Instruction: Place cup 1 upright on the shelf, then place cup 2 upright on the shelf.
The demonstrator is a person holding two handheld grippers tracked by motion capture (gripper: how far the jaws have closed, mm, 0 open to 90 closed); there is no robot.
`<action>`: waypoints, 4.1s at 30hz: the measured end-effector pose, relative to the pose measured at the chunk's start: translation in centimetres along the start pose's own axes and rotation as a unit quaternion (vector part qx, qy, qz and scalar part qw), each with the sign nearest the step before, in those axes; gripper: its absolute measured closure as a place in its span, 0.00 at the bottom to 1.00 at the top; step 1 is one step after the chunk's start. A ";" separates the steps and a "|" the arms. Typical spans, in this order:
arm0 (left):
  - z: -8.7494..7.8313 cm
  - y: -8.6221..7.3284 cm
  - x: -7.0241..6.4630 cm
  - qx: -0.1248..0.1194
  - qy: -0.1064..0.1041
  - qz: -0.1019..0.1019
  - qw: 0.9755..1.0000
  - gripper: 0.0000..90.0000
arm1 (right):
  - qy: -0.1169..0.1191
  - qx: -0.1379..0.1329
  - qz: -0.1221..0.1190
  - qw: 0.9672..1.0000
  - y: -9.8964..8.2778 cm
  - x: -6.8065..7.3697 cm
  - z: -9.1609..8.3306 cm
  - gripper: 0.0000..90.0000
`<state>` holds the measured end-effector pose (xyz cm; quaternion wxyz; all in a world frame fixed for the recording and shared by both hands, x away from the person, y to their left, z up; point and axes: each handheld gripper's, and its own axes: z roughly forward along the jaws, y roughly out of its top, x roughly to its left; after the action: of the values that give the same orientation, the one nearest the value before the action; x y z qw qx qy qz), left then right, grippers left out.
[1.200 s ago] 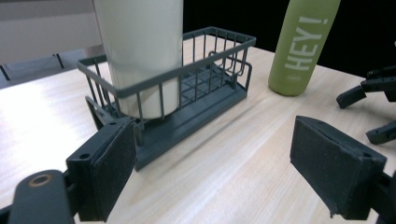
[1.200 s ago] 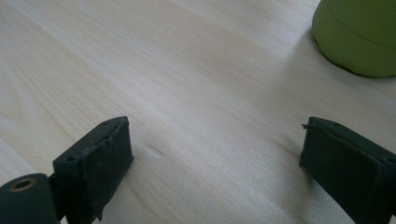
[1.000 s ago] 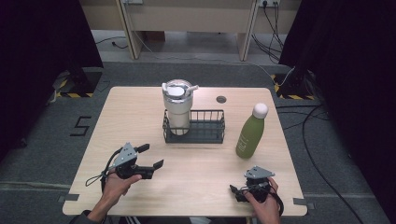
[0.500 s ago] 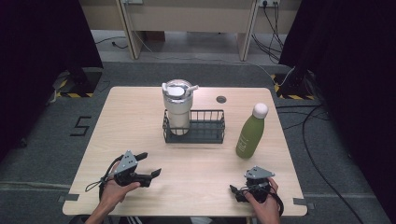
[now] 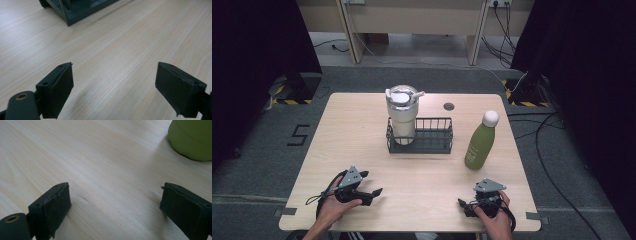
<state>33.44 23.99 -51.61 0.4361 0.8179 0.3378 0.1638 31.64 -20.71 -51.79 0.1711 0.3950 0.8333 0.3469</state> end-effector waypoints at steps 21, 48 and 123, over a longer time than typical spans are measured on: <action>0.6 -0.6 -0.1 0.060 -0.004 0.006 0.998 0.15 | 0.000 0.000 0.000 1.000 0.0 0.0 0.0 0.11; 0.6 -0.5 -0.1 0.060 -0.004 0.006 0.998 0.15 | -0.032 -0.063 0.015 0.997 0.3 -0.8 -1.5 0.17; 0.6 -0.6 -0.2 0.059 -0.006 0.008 0.998 0.15 | -0.081 -0.218 0.046 0.972 5.8 -7.9 2.5 0.23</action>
<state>33.46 23.72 -52.43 0.3875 0.8460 0.3375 0.1419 41.15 -23.10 -49.30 0.3040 0.4128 0.7021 0.4942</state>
